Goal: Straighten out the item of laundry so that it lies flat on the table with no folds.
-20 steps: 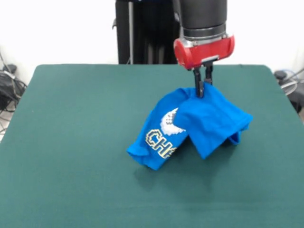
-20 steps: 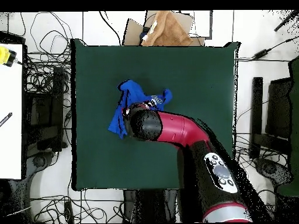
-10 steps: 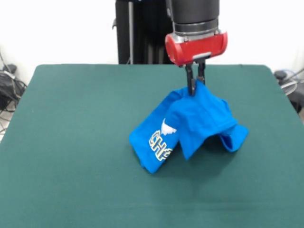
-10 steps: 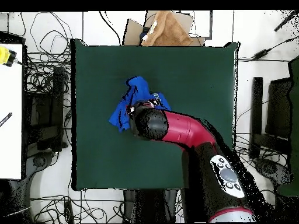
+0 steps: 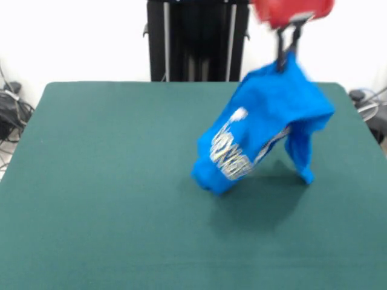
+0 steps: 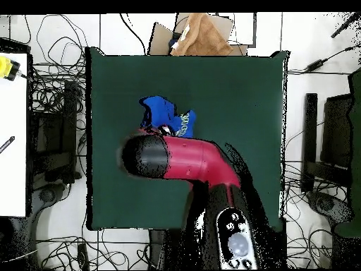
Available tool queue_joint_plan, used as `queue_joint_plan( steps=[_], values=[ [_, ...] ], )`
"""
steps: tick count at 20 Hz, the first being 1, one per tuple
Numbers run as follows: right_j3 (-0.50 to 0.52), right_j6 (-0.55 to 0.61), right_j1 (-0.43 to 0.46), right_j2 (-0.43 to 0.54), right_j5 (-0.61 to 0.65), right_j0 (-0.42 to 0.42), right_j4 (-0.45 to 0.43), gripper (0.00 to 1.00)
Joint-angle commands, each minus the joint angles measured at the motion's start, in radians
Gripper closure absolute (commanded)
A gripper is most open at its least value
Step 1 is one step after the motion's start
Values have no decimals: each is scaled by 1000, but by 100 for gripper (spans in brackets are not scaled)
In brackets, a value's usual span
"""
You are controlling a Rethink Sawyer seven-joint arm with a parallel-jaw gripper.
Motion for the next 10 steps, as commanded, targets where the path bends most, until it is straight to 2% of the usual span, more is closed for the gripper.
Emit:
queue_joint_plan(
  steps=[1, 5, 10],
  values=[
    [-246, 451, -144, -90, 504, 136, 24, 100],
    [-388, 472, -123, -76, 663, 152, -24, 100],
    [-474, 465, -106, -55, 779, 136, -38, 100]
  ],
)
